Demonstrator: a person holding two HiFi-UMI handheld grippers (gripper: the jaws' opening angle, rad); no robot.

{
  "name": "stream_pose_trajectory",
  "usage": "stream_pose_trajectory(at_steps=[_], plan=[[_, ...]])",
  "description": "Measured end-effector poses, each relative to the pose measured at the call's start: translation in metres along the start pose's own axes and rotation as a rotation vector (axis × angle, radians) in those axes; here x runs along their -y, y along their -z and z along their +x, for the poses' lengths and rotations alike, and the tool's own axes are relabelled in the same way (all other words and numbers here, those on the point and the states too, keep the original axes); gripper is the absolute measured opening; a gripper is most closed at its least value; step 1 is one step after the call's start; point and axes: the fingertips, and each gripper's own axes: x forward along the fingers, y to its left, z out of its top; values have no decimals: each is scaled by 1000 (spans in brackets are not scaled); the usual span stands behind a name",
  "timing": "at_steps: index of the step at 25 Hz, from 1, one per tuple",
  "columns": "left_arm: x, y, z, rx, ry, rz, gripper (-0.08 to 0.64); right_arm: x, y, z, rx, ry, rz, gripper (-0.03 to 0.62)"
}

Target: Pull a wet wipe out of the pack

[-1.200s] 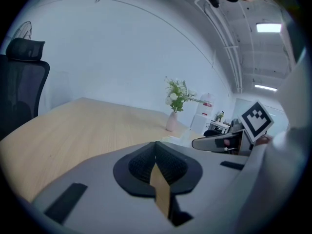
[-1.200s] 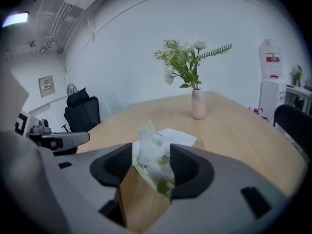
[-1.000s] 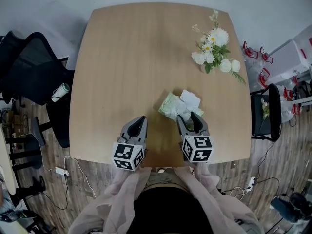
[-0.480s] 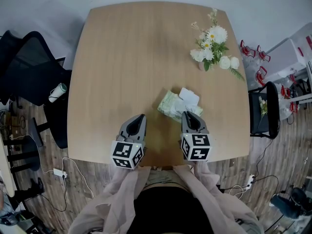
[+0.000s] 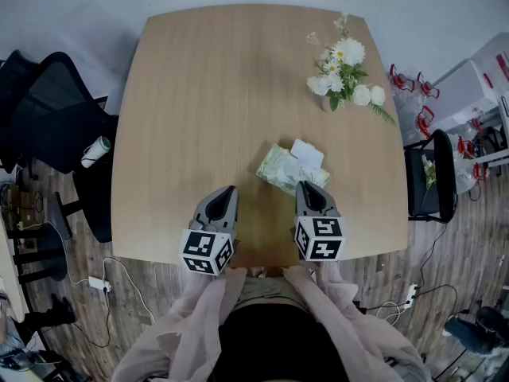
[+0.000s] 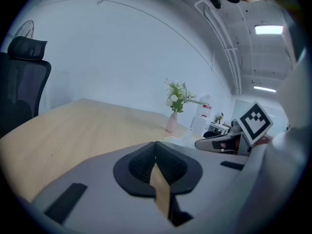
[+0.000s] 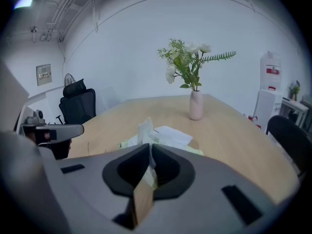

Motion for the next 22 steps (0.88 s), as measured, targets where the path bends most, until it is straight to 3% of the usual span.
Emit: stream_pose_trajectory(at_steps=[22], plan=[[13, 3, -17, 9, 26, 14, 11, -12, 11, -20, 5, 4, -5, 12]])
